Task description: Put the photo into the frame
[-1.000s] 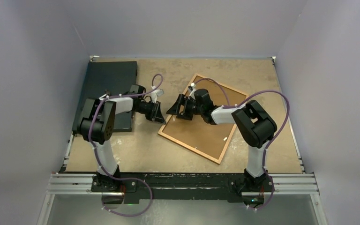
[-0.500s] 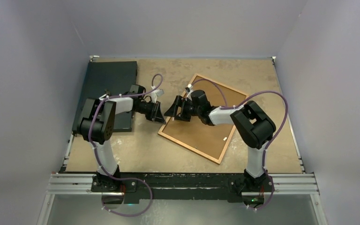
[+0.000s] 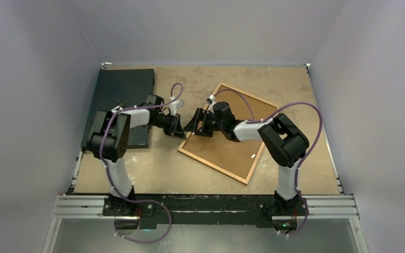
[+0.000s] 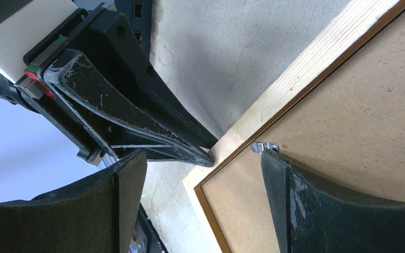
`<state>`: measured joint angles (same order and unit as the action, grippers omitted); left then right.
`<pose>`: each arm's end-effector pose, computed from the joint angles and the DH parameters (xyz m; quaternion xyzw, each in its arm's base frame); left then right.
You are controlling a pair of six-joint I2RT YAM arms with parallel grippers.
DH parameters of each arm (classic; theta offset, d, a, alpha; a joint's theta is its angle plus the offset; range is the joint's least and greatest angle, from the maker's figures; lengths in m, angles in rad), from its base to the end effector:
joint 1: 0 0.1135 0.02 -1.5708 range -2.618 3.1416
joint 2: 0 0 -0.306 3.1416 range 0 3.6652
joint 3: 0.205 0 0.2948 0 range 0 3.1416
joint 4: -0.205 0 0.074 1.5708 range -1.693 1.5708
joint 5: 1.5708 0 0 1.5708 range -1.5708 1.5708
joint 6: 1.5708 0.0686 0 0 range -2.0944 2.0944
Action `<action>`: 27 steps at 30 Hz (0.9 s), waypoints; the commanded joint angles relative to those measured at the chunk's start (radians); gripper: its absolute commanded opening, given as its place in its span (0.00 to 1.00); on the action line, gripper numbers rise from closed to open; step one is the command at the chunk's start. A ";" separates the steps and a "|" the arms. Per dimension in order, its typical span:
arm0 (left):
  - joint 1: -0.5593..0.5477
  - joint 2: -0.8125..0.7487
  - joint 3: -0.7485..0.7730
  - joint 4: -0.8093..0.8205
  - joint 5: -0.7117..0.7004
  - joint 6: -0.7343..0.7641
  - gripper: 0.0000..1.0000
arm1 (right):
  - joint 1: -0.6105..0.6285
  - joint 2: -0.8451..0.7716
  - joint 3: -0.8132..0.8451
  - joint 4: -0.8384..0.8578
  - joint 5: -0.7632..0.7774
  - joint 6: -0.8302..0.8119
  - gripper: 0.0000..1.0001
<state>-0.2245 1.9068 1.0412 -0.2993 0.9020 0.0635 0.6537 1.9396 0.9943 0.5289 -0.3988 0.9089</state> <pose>0.3777 -0.1415 0.1144 0.2135 0.8598 -0.4401 0.1465 0.3596 0.3091 0.1446 -0.0027 0.8285 0.4945 0.2629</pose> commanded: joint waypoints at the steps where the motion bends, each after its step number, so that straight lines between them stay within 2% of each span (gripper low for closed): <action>1: -0.009 0.020 -0.004 -0.047 -0.074 0.041 0.00 | 0.021 0.024 -0.008 -0.040 0.044 -0.003 0.83; 27: -0.009 0.015 0.019 -0.088 -0.073 0.061 0.00 | 0.029 0.012 0.037 -0.029 0.070 0.016 0.83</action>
<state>-0.2245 1.9068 1.0584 -0.3325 0.8974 0.0719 0.6678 1.9442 1.0035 0.5362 -0.3531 0.9348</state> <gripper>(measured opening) 0.091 0.824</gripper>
